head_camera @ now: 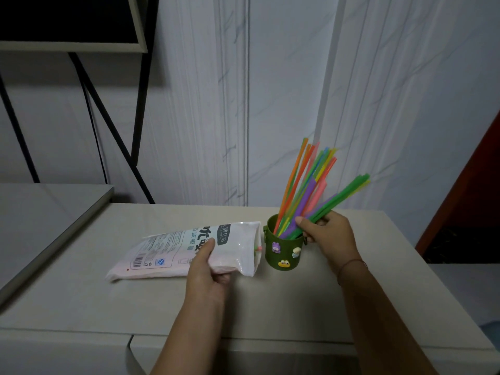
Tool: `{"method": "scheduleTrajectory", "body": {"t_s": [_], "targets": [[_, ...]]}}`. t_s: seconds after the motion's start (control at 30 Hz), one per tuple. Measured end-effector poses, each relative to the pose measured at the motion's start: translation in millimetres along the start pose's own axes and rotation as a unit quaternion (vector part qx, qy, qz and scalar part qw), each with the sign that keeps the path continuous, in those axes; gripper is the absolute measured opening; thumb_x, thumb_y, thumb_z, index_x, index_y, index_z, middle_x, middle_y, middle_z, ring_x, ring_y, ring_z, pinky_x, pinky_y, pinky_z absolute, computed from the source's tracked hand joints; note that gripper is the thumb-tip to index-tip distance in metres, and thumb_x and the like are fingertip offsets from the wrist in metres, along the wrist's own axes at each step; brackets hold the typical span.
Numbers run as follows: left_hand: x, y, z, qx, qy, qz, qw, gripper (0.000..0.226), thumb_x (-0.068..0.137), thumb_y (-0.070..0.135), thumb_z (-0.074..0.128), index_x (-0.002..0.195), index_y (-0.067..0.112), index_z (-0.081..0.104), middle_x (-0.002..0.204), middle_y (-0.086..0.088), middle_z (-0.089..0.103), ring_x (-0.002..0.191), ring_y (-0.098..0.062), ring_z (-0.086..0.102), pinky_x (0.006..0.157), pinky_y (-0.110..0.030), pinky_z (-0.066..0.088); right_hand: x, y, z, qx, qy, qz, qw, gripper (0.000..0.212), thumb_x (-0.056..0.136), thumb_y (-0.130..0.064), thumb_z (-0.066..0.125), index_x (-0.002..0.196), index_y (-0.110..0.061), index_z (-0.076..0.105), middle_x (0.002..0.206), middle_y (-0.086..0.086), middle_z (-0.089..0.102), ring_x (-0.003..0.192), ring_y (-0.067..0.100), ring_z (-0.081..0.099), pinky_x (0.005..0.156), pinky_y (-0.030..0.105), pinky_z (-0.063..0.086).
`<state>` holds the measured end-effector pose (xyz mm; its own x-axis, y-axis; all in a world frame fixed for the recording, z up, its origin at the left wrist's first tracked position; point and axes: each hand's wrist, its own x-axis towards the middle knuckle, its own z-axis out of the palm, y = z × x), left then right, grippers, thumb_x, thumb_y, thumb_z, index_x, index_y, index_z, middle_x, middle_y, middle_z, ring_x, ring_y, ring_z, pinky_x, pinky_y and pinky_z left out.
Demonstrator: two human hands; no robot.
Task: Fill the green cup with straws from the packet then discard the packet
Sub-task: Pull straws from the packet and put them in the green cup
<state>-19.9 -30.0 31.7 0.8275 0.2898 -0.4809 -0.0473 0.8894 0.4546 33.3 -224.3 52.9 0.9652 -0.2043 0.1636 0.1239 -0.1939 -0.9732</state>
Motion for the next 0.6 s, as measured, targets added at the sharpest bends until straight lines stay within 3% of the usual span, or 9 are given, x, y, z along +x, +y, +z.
{"method": "scheduleTrajectory", "body": {"t_s": [0.1,0.23,0.37,0.47,0.6], "targets": [[2,-3,1,0.004,-0.008,-0.005,1.0,0.028,0.087,0.001,0.061,0.11,0.016,0.057,0.067,0.0,0.073,0.053,-0.012,0.069,0.048,-0.032,0.056,2,-1,-10,0.073,0.026,-0.013,0.997,0.007,0.08,-0.008,0.07,0.076,-0.007,0.064,0.045,-0.003,0.06,0.042,0.001,0.056,0.047,0.013,0.05],[2,-7,5,0.005,-0.006,-0.005,1.0,0.032,0.087,0.001,0.061,0.114,0.016,0.055,0.09,-0.004,0.068,0.078,-0.017,0.064,0.051,-0.032,0.056,7,-1,-9,0.098,0.061,-0.026,0.993,0.016,0.083,-0.008,0.067,0.068,-0.01,0.062,0.049,-0.002,0.061,0.047,0.004,0.06,0.054,0.017,0.055],[1,-12,5,0.01,-0.011,-0.01,1.0,0.032,0.086,0.002,0.062,0.114,0.015,0.056,0.094,-0.004,0.067,0.079,-0.017,0.064,0.058,-0.032,0.056,12,3,1,0.123,0.071,-0.004,0.99,0.005,0.084,-0.005,0.065,0.081,-0.004,0.062,0.062,0.007,0.062,0.048,0.004,0.06,0.056,0.016,0.056],[3,-13,6,0.008,-0.01,-0.01,1.0,0.033,0.086,0.002,0.062,0.115,0.015,0.056,0.093,-0.004,0.068,0.073,-0.015,0.066,0.06,-0.031,0.056,20,2,5,0.153,0.08,0.014,0.985,0.015,0.083,-0.003,0.065,0.096,-0.001,0.057,0.071,0.009,0.063,0.05,0.005,0.061,0.053,0.015,0.054],[4,-12,8,-0.005,-0.013,-0.015,1.0,0.031,0.086,0.0,0.062,0.113,0.015,0.057,0.096,-0.005,0.068,0.081,-0.018,0.065,0.061,-0.036,0.056,31,-2,13,0.129,0.057,0.015,0.99,0.011,0.084,-0.003,0.064,0.093,-0.002,0.059,0.071,0.009,0.063,0.049,0.003,0.062,0.053,0.013,0.053]]}}
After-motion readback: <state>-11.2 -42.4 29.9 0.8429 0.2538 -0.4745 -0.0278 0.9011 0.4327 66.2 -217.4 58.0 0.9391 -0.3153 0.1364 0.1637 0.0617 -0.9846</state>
